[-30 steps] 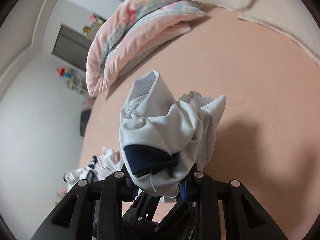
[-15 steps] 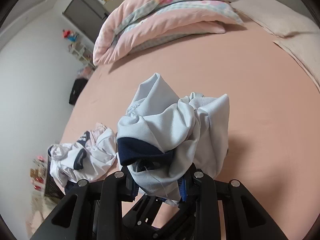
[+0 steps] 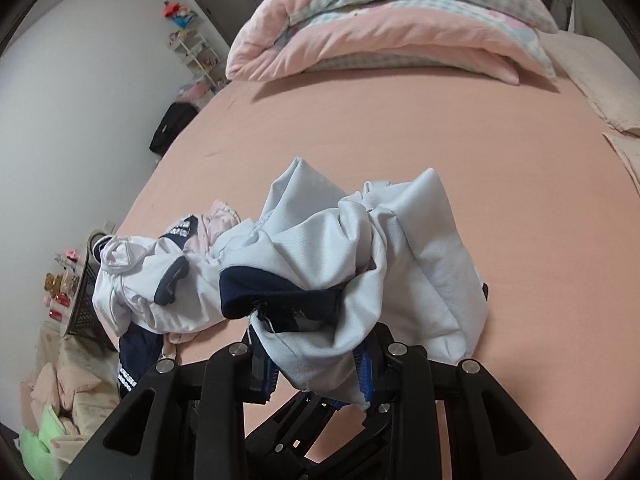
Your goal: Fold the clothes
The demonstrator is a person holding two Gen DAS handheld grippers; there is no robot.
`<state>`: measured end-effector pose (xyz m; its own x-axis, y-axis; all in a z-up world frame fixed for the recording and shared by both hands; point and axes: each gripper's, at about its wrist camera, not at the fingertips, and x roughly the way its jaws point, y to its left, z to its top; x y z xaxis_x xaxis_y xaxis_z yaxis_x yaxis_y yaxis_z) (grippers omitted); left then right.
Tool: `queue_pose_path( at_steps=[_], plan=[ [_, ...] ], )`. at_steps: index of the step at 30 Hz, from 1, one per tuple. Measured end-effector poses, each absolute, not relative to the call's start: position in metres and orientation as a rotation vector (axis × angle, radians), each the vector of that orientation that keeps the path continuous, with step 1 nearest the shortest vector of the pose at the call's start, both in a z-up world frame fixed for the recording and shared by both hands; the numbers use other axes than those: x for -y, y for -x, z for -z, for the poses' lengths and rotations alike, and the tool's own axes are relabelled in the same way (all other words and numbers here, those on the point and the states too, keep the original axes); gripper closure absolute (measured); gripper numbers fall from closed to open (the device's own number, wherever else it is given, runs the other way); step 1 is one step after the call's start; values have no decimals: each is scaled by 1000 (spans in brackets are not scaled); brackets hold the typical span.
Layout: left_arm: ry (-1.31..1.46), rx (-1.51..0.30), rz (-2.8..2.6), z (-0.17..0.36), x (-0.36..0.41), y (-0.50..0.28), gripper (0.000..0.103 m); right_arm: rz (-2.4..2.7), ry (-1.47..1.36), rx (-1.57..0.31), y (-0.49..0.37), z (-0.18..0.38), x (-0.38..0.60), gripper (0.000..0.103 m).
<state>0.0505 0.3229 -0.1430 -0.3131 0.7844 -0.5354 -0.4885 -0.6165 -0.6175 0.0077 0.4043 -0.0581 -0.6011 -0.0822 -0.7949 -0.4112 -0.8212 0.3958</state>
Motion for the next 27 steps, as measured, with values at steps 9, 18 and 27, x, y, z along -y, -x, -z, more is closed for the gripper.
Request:
queue_pose_path(
  at_steps=[9,18,27],
  plan=[
    [1136,471,-1992,156,-311,-37,76,-2497,1385,-947,9,78,-401,73],
    [1204,524,-1991,172,-296,-29,75,-2440,1495,-1046,26,113,-395,72],
    [1201,484,-2021,166,-292,-24,73,-2405,1495,-1173,21,115,-394,56]
  ],
)
